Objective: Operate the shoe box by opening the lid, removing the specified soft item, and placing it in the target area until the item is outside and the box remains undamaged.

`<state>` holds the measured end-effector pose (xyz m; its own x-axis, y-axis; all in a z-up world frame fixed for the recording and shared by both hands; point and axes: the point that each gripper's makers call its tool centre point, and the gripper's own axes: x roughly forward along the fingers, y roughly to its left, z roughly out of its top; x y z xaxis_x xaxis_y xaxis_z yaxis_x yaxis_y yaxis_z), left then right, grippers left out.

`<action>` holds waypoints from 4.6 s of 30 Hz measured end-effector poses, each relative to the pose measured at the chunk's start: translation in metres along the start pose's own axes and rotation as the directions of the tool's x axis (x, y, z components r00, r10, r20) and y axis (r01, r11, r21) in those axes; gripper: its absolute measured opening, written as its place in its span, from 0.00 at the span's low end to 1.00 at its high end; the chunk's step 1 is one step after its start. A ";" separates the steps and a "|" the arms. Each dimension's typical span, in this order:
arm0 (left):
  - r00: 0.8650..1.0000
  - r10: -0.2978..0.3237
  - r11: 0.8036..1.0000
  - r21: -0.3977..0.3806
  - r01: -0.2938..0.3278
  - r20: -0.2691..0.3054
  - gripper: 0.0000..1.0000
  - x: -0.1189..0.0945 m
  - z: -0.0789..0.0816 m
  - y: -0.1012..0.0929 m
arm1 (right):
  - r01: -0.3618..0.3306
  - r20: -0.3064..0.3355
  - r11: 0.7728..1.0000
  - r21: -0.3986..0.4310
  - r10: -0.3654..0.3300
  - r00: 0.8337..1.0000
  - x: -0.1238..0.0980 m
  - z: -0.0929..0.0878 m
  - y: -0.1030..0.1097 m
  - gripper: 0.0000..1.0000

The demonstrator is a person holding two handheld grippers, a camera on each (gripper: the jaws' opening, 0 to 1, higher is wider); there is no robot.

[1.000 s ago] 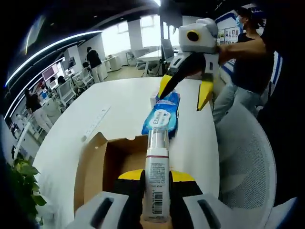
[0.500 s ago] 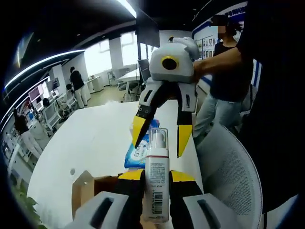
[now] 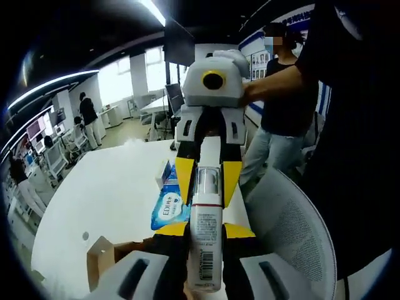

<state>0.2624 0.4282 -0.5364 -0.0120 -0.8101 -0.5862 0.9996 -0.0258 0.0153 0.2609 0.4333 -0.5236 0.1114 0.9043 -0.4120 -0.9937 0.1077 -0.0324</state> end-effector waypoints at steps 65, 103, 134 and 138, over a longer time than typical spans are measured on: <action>0.912 0.388 0.803 -0.534 -0.264 0.132 0.38 -0.004 -0.067 -0.027 | 0.085 -0.557 0.995 -0.046 -0.096 0.825 -0.122 -0.144 -0.121 0.18; 0.837 0.546 0.643 -0.654 -0.397 0.029 0.36 -0.041 -0.109 -0.049 | 0.003 -0.762 0.997 -0.074 -0.058 0.645 -0.115 -0.231 -0.206 0.18; 0.834 0.551 0.626 -0.666 -0.407 0.009 0.36 -0.042 -0.111 -0.045 | -0.035 -0.800 0.998 -0.044 -0.014 0.599 -0.111 -0.261 -0.203 0.19; 0.836 0.548 0.629 -0.664 -0.403 0.011 0.36 -0.040 -0.110 -0.043 | -0.039 -0.801 0.998 -0.039 -0.008 0.598 -0.111 -0.261 -0.204 0.19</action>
<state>0.2224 0.5257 -0.6029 0.5373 -0.6984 -0.4729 0.6522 0.6995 -0.2921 0.4475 0.2033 -0.7092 0.0623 0.2094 -0.9758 -0.9971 0.0558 -0.0516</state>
